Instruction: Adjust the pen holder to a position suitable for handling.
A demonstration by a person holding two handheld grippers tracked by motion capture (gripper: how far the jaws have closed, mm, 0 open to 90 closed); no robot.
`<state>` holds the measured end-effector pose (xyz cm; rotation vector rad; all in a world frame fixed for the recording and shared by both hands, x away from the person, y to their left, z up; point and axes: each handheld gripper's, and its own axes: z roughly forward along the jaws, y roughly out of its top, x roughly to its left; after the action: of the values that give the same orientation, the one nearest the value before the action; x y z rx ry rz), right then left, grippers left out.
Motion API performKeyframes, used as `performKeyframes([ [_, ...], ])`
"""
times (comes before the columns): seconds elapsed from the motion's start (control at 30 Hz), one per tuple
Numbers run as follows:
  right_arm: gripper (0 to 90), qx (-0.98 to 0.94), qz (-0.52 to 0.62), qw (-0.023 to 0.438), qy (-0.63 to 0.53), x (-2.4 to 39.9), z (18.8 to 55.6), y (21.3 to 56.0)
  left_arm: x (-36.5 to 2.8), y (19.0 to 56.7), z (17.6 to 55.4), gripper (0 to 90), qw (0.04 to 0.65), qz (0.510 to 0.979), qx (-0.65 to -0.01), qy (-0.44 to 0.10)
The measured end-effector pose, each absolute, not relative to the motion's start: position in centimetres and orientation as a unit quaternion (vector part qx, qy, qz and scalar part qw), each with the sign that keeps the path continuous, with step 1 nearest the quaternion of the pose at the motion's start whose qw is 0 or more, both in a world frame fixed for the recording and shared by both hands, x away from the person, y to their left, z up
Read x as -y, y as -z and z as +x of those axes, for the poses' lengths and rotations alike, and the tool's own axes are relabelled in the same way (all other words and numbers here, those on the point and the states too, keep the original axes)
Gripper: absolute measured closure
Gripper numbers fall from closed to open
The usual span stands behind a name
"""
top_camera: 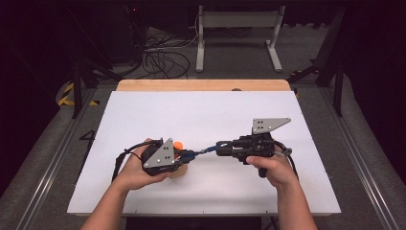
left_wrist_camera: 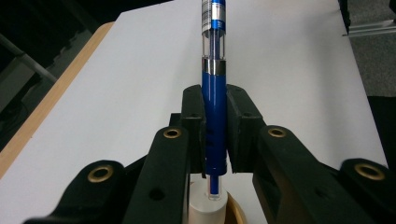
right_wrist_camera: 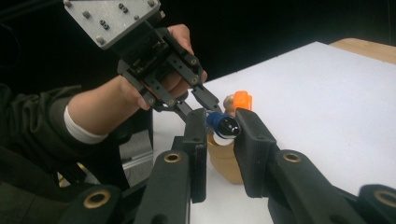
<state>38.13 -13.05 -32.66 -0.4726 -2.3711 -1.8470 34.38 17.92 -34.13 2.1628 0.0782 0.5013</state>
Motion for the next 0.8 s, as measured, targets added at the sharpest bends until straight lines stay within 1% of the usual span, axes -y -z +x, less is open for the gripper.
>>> performKeyframes([
  [0.23,76.4,0.762,-0.157,0.051,0.626,12.6,38.2,33.5,-17.9,34.2,34.4,79.5,0.444,0.873,-0.031,-0.200],
  [0.33,73.6,0.759,-0.155,0.054,0.630,12.4,38.2,33.7,-17.8,34.2,34.5,79.5,0.443,0.873,-0.030,-0.200],
  [0.43,73.6,0.755,-0.157,0.052,0.634,12.2,38.1,33.7,-17.7,34.3,34.4,79.5,0.443,0.874,-0.031,-0.199],
  [0.57,77.6,0.749,-0.160,0.044,0.641,12.1,38.1,33.8,-17.7,34.3,34.4,79.5,0.444,0.873,-0.032,-0.200],
  [0.8,80.1,0.735,-0.169,0.055,0.654,12.0,38.1,34.1,-17.8,34.2,34.5,79.3,0.445,0.872,-0.036,-0.200],
])
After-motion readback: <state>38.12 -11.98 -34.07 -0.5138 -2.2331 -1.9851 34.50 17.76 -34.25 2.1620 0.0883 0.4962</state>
